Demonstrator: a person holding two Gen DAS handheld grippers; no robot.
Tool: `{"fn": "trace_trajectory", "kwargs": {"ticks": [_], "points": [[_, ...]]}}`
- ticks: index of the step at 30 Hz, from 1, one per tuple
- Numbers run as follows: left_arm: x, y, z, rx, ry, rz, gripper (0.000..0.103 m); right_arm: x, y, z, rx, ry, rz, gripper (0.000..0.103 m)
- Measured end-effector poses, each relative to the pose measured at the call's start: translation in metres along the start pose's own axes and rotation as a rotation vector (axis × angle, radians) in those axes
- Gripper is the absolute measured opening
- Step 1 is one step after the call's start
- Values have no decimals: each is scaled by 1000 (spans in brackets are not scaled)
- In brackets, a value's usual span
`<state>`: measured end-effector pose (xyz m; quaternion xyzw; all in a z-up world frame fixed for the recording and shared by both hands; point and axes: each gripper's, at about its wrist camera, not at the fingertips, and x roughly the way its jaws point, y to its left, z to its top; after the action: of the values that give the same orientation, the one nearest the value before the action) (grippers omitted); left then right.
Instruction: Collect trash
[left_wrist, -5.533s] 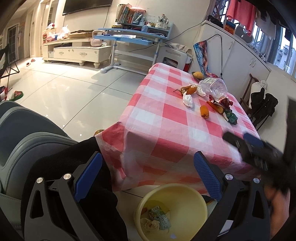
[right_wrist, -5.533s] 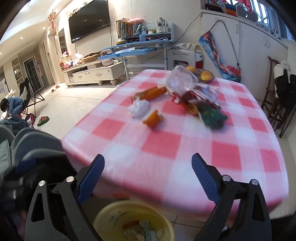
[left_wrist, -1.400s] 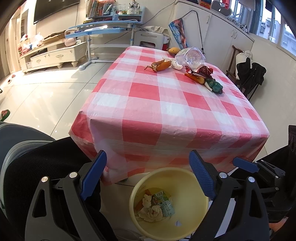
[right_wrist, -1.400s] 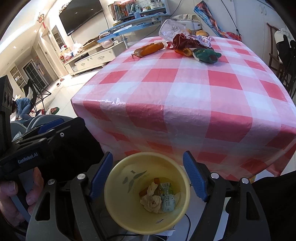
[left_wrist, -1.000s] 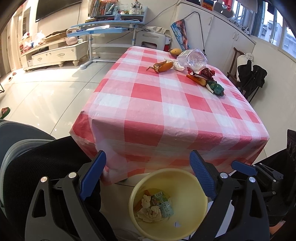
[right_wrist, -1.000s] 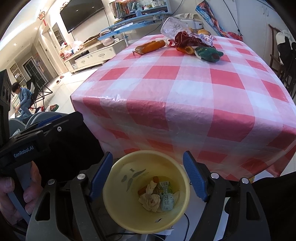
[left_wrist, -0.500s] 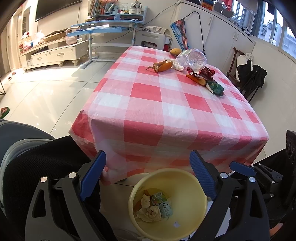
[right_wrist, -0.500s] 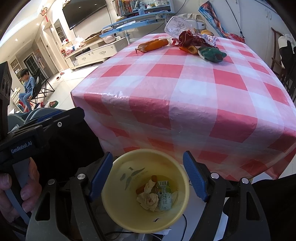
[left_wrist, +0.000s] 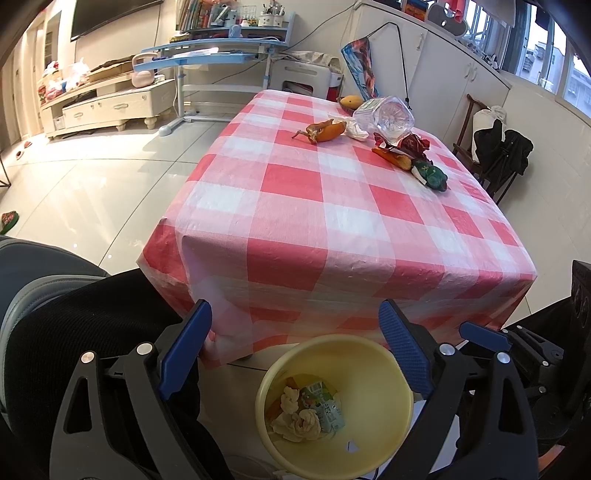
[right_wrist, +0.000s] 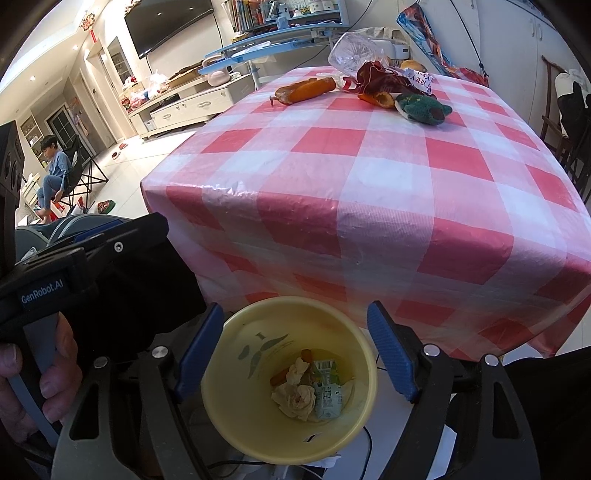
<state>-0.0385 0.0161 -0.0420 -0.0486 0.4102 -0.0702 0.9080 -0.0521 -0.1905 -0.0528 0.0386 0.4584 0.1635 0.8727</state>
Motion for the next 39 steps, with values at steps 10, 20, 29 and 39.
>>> {"fn": "trace_trajectory", "kwargs": {"ticks": [10, 20, 29, 39], "points": [[2, 0, -1, -8, 4, -2, 88, 0, 0, 0, 0, 0, 0, 77], [2, 0, -1, -9, 5, -3, 88, 0, 0, 0, 0, 0, -1, 77], [2, 0, -1, -9, 5, -3, 88, 0, 1, 0, -1, 0, -1, 77], [3, 0, -2, -10, 7, -3, 88, 0, 1, 0, -2, 1, -2, 77]]}}
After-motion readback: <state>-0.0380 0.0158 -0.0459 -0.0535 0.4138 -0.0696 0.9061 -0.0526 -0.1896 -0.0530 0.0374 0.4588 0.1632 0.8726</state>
